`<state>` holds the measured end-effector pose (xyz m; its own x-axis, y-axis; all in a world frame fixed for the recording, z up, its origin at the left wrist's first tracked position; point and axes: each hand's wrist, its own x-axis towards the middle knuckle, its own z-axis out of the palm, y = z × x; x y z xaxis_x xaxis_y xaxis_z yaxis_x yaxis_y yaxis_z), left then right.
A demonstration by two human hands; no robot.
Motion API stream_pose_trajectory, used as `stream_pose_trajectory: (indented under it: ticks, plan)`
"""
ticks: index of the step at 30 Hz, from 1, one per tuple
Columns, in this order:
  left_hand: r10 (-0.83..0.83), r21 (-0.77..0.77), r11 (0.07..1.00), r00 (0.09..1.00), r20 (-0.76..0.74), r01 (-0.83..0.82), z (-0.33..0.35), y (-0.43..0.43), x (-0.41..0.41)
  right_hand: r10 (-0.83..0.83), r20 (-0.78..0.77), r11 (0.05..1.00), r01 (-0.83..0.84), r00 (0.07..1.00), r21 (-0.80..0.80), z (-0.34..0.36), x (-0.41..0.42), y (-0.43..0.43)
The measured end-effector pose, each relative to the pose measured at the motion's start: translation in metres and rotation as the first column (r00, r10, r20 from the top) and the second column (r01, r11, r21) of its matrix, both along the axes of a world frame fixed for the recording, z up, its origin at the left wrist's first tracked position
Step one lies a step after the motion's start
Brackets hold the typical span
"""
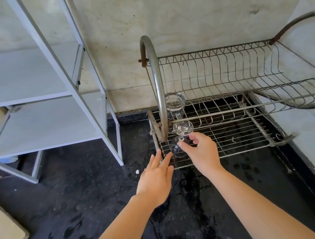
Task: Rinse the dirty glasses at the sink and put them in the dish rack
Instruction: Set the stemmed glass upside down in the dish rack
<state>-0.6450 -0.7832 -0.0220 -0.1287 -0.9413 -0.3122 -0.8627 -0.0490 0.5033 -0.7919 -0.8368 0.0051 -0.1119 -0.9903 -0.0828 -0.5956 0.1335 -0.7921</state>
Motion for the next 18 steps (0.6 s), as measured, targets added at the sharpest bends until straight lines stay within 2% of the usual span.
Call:
stream_pose_trajectory:
  ticks: [6,11,15,18]
  plan:
    - [0.139,-0.072,0.987,0.990,-0.020,-0.141,0.022,0.029,0.027,0.002,0.035,0.998,0.000,0.999,-0.058,0.002,0.021,0.046]
    - [0.309,-0.073,0.949,0.951,0.017,-0.307,0.027,0.081,0.084,0.243,0.005,0.964,-0.241,0.970,-0.110,0.003,0.082,0.089]
    - [0.487,-0.018,0.873,0.871,0.054,-0.487,0.025,0.154,0.143,0.476,-0.042,0.879,-0.476,0.878,0.002,-0.012,0.148,0.143]
    - [0.604,0.001,0.795,0.791,0.095,-0.607,0.025,0.220,0.195,0.658,-0.095,0.753,-0.653,0.747,0.084,-0.015,0.204,0.189]
